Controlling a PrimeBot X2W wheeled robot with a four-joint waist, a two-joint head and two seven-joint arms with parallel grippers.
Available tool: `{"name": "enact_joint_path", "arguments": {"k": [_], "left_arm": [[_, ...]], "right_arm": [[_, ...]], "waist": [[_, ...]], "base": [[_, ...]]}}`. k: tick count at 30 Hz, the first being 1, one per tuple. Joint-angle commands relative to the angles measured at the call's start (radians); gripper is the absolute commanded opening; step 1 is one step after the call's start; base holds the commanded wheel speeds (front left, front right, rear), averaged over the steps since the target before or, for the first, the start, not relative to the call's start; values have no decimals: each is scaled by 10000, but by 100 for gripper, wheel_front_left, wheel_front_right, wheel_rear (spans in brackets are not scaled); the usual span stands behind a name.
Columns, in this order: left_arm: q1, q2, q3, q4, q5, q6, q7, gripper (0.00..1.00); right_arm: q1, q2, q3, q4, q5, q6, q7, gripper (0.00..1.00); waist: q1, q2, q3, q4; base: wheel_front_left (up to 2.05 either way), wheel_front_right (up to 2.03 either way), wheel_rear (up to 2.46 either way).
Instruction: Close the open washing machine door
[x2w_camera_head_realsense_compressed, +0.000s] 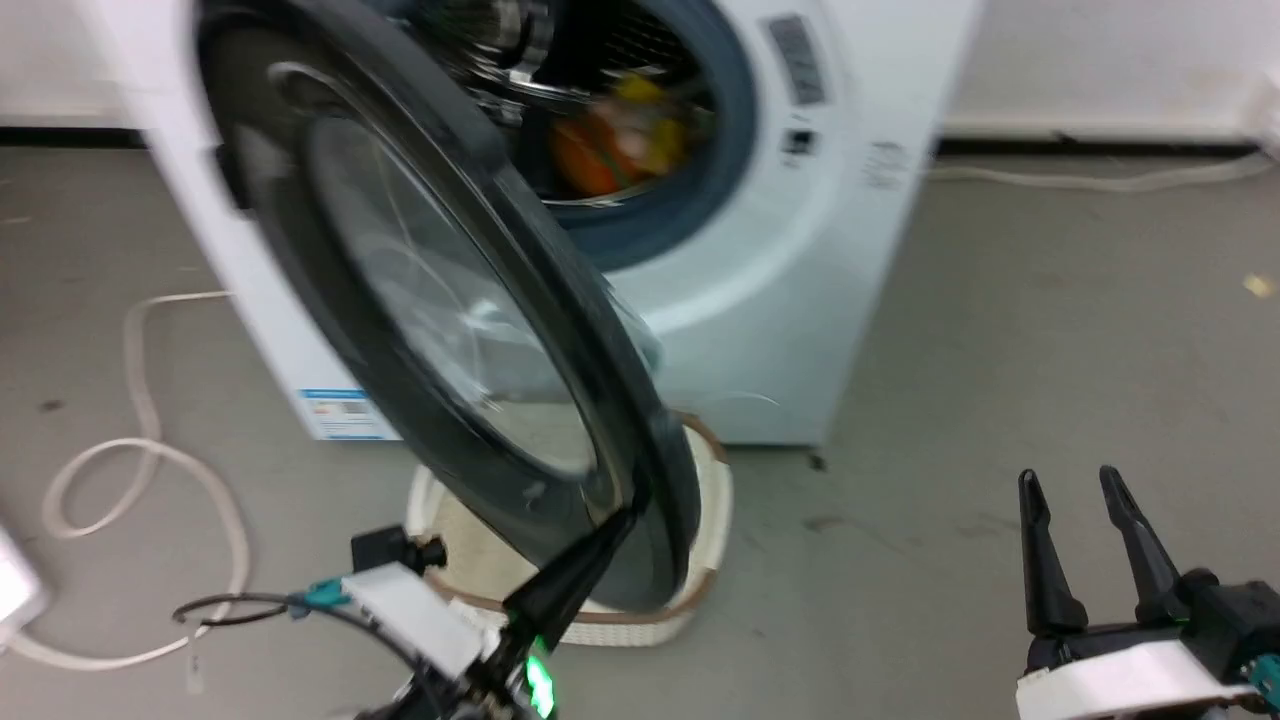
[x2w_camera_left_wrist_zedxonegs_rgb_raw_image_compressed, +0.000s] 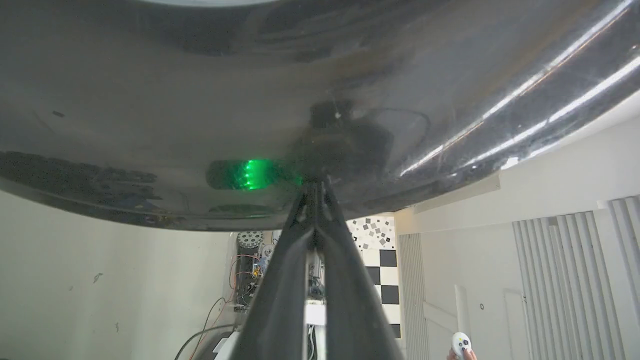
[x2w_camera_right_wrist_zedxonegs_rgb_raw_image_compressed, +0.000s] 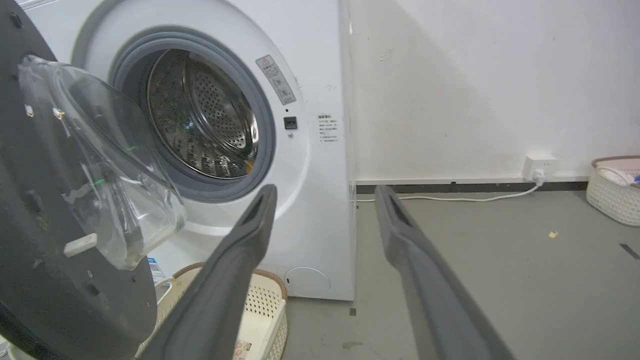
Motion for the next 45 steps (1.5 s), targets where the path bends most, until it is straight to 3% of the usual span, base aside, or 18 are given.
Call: {"name": "enact_joint_path", "arguments": {"k": [1, 9, 10, 14, 20, 26, 30, 35, 38, 39, 40, 45], "left_arm": [[-568, -13, -307, 288, -246, -191, -617, 0], [-2834, -14, -863, 1606, -1523, -545, -3244, 0], [-2834, -14, -863, 1606, -1523, -545, -3244, 0], [-4676, -14, -839, 3052, -1600, -623, -5012, 0], [-6172, -14, -984, 4342, -1570, -772, -5874, 0], [-6782, -14, -1250, 5193, -1837, -893, -5992, 0], [-6353, -14, -1403, 4970, -1622, -909, -5919, 0], [-4828, 177, -1733, 3665, -575, -912, -5832, 0], [-3773, 722, -2117, 2693, 743, -913, -6295, 0], [-3472, 1018, -2324, 2460, 1462, -913, -6675, 73], [-3189, 1311, -2542, 2296, 2185, -913, -7092, 100], [-2067, 2212, -2546, 1660, 5509, -913, -7943, 100]], "right_arm": [[-184, 10, 20, -59, -7, 8, -44, 100], [-454, 10, 125, -74, 326, 8, -44, 100], [-454, 10, 125, -74, 326, 8, -44, 100], [-599, 10, 285, -17, 549, 8, -44, 100], [-729, 10, 461, 43, 712, 8, -44, 100], [-757, 10, 546, 56, 727, 8, -44, 100], [-691, 10, 499, -33, 597, 8, -44, 100], [-471, 10, 439, -185, 397, 8, -44, 100], [-289, 10, 419, -275, 266, 8, -44, 100], [-224, 10, 418, -301, 228, 8, -44, 100], [-161, 10, 440, -316, 182, 8, -44, 100], [138, 10, 463, -351, 7, 8, -44, 100]], "waist": [[0, -1, 815, -1274], [0, -1, 1859, -2801], [0, -1, 1859, -2801], [0, -1, 2323, -3284], [0, -1, 2520, -3461], [0, -1, 2370, -3195], [0, -1, 2052, -2760], [0, -1, 1415, -2023], [0, -1, 1007, -1497], [0, -1, 868, -1311], [0, -1, 743, -1147], [0, -1, 174, -273]], "base": [[0, 0, 0], [0, 0, 0], [0, 0, 0], [0, 0, 0], [0, 0, 0], [0, 0, 0], [0, 0, 0], [0, 0, 0], [0, 0, 0], [0, 0, 0], [0, 0, 0], [0, 0, 0]]}}
